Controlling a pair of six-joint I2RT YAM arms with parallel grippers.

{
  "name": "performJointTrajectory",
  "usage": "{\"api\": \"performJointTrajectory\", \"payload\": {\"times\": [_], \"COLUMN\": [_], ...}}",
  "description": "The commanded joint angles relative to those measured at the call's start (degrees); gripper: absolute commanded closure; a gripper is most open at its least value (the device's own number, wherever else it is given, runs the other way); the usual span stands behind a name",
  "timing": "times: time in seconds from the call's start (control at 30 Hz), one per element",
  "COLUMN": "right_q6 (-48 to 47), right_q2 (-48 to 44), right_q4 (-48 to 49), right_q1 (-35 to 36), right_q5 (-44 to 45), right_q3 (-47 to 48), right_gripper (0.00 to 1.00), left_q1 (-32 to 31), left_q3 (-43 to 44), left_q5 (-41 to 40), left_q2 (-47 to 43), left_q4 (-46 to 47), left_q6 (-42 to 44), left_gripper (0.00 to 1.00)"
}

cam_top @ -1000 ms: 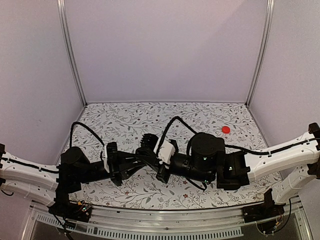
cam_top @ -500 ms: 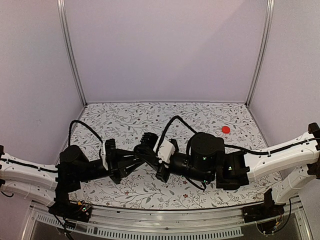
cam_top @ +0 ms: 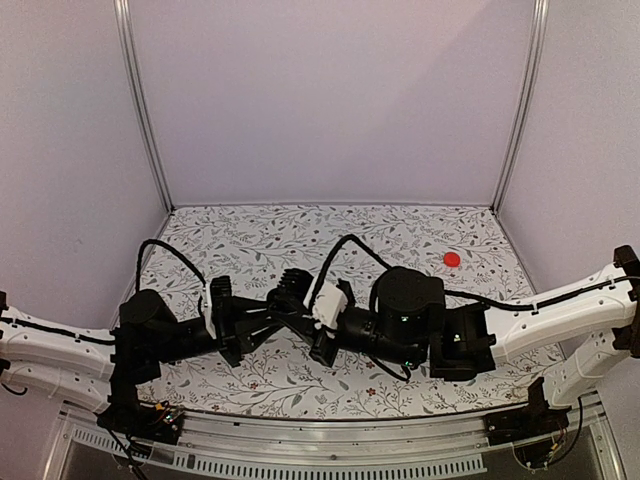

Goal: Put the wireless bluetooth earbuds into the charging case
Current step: Insert the left earbud into the left side groove of the charging case.

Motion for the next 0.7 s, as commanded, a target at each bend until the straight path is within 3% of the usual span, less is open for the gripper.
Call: {"api": "performJointTrajectory", "payload": {"times": [0.0,0.3,0.67], "right_q6": [0.17,0.78,-0.04], "right_q2": [0.85,-0.20,-1.55], "right_q4": [-2.02,-1.95,-1.51], "right_q1": [0.14,-0.12,-0.31], "right_q5": [1.11,1.46,1.91], "right_q3": [0.54,0.61,1.27], "right_gripper": [0.79,0.65,0.62], "left_q1": [0.78,0.84,0.98], "left_q3": [1.22,1.13,1.30], "left_q5": [1.18,1.64,2.56], "left_q2": [-0.75,-0.52,0.97], "left_q4": [2.51,2.40,2.80], "left_q6": [0.31,-0.09,-0.27], "left_gripper": [1.00,1.00,1.00]}}
